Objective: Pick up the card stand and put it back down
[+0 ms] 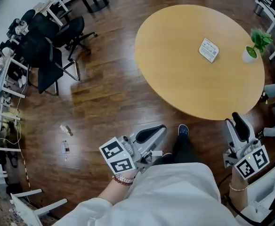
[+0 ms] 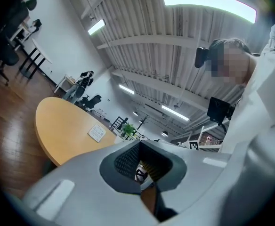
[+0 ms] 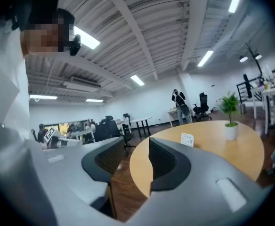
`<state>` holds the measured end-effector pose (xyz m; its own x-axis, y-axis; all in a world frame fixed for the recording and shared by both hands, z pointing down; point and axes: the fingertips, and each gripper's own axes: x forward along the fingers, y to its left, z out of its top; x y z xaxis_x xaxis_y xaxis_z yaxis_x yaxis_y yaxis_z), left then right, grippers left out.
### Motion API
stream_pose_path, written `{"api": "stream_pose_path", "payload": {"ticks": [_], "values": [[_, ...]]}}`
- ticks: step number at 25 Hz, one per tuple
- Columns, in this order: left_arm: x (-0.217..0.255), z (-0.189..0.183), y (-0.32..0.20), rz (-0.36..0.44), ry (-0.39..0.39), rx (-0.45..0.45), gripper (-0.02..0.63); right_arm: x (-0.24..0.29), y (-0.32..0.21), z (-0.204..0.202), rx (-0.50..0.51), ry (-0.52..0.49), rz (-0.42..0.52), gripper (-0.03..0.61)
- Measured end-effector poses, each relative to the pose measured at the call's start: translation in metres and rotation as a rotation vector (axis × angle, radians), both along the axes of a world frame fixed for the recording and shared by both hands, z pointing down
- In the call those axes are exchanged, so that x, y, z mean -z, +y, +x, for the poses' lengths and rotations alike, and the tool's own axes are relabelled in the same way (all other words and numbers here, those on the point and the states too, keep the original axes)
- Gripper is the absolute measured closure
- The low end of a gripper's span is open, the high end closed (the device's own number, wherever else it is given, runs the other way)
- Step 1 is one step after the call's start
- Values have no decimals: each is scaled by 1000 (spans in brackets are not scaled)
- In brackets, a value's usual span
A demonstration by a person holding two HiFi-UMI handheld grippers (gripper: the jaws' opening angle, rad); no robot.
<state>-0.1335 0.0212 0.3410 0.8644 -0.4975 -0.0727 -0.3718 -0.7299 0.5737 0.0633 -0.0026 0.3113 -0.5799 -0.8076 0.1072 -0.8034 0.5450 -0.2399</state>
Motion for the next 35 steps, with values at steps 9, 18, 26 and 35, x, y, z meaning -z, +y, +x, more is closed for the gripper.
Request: {"api": "stream_pose_path", "payload": {"ticks": [9, 18, 26, 35], "values": [[11, 27, 52, 134, -124, -164, 618, 30, 90, -39, 115, 203, 172, 423], [53, 137, 92, 167, -69, -302, 617, 45, 149, 28, 68, 127, 157, 458], [79, 145, 127, 217, -52, -278, 618, 31, 177, 21, 141, 67, 148, 419], [91, 149, 133, 251, -52, -252, 618, 48, 177, 19, 173, 64, 183, 419]]}}
